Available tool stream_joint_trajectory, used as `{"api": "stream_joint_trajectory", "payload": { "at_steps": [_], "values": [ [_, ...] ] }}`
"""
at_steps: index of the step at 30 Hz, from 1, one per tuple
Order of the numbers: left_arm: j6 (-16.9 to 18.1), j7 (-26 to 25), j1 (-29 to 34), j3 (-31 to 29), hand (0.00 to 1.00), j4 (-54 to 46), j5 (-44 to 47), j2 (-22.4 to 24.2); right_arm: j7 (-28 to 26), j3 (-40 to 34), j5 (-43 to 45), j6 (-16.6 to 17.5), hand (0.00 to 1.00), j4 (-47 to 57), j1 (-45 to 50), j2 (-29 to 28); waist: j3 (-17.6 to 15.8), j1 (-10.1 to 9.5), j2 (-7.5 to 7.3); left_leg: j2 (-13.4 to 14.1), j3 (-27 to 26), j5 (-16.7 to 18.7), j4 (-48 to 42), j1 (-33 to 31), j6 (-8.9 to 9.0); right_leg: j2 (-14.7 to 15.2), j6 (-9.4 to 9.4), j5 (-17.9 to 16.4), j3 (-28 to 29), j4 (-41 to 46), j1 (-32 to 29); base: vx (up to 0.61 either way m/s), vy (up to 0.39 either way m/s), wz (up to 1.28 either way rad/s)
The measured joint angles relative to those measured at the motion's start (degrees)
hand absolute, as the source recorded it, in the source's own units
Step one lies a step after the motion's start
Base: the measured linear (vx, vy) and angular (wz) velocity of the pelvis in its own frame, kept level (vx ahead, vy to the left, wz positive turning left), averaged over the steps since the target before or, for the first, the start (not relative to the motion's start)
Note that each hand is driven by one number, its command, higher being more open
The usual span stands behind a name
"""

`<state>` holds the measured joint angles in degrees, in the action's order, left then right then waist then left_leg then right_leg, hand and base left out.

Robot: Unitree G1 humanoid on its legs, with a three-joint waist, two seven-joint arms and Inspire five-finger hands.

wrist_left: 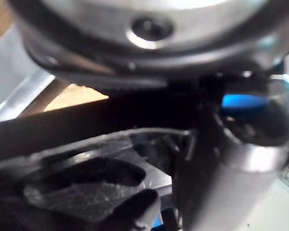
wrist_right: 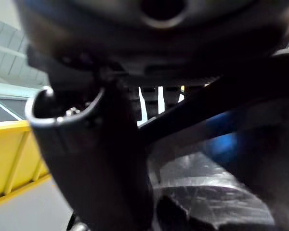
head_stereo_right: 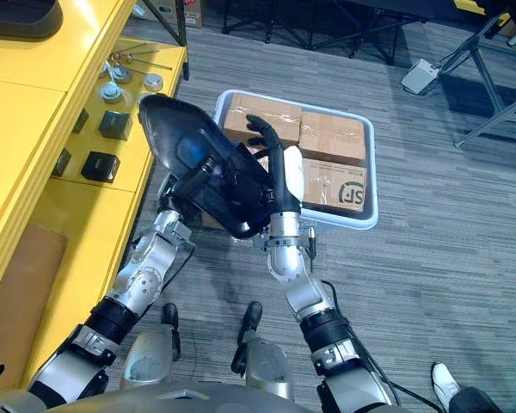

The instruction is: Walk over and take three plastic housings, then place them on the shelf

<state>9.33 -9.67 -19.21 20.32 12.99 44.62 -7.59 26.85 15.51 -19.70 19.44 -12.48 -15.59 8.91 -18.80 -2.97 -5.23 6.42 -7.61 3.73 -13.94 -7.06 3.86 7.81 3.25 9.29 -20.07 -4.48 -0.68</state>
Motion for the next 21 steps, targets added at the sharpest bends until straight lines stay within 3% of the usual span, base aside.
{"api": "stream_joint_trajectory", "payload": {
  "at_steps": [6, 14, 21],
  "values": [
    [-0.39, -6.19, 4.98, -4.24, 0.0, -4.12, -18.71, 2.06, -3.7, 2.06, 1.28, 0.0, 1.0, 0.0, 4.17, -2.31, 3.37, -0.08, -1.02, -0.13, -0.12, -0.31, 1.3, 1.22, 0.14, -0.09, 0.01, -0.61, -0.19, -0.04, 0.63, 0.0, 0.002, -0.01],
    [-0.34, -13.48, 16.67, -15.96, 0.0, -7.17, -31.82, 4.48, -4.4, 1.69, 5.14, -0.05, 1.0, 4.98, 8.06, -2.24, 7.25, -0.67, 0.86, -0.16, 0.0, 0.04, 2.53, 3.21, 0.58, -0.3, -0.45, -2.47, -0.83, -0.33, 1.86, 0.0, 0.0, 0.0],
    [1.67, -15.32, 20.37, -18.5, 0.0, -10.89, -36.54, 5.14, -6.52, 1.52, 7.23, -0.08, 1.0, 5.06, 10.45, -2.21, 8.79, -1.56, 2.07, 0.05, 0.2, 0.25, 2.61, 4.07, 0.73, -0.55, -0.36, -2.55, -1.23, -0.34, 2.73, 0.04, 0.007, 0.01]
  ]
}}
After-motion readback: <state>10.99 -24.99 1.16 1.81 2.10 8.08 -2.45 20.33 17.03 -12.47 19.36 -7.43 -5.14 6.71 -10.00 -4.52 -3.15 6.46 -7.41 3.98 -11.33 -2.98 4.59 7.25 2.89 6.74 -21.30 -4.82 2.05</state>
